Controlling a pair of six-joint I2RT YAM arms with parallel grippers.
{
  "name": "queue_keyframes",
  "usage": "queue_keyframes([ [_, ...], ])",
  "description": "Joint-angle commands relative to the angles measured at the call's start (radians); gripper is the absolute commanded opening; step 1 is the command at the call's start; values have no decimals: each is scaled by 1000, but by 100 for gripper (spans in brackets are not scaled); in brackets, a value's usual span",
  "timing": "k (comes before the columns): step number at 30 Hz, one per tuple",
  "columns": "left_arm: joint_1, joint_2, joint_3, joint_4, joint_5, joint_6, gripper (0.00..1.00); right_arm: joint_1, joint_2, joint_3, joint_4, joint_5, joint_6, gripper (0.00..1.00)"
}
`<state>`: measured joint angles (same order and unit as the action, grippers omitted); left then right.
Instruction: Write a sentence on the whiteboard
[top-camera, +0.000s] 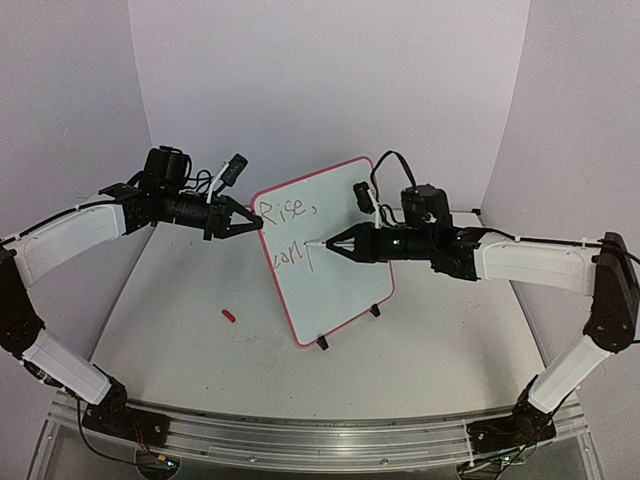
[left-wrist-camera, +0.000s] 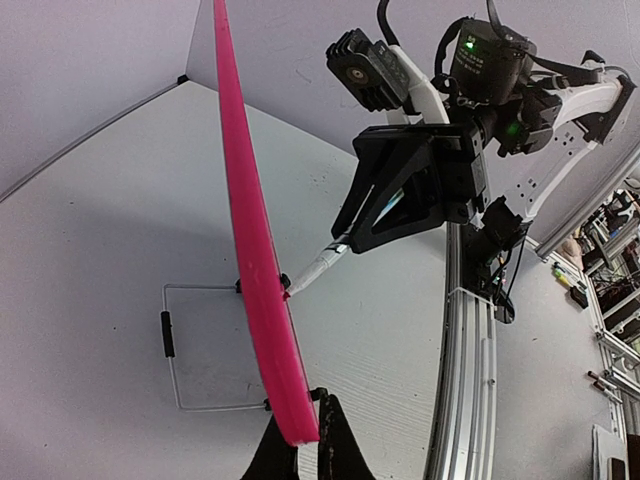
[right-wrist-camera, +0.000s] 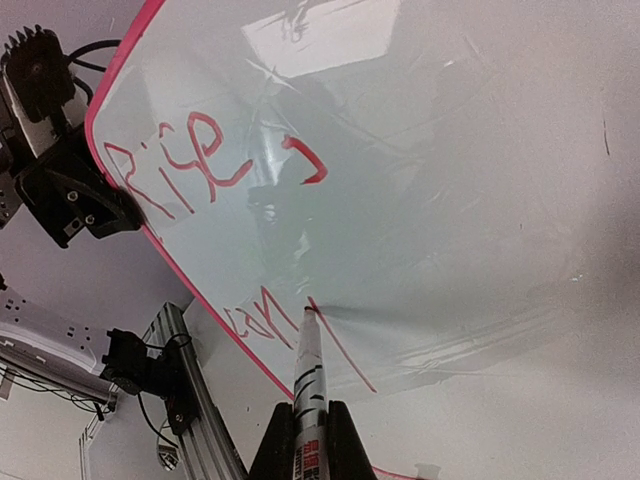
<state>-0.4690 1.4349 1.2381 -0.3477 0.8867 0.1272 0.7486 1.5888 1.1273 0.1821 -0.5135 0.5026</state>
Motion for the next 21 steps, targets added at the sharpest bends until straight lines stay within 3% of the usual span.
queue_keyframes([
  [1,-42,47,-17,-136,-3,57,0,0,28,59,32,-3,-2,0],
  [21,-45,50,-17,-136,-3,58,0,2,-4,-11,-6,-1,4,0],
])
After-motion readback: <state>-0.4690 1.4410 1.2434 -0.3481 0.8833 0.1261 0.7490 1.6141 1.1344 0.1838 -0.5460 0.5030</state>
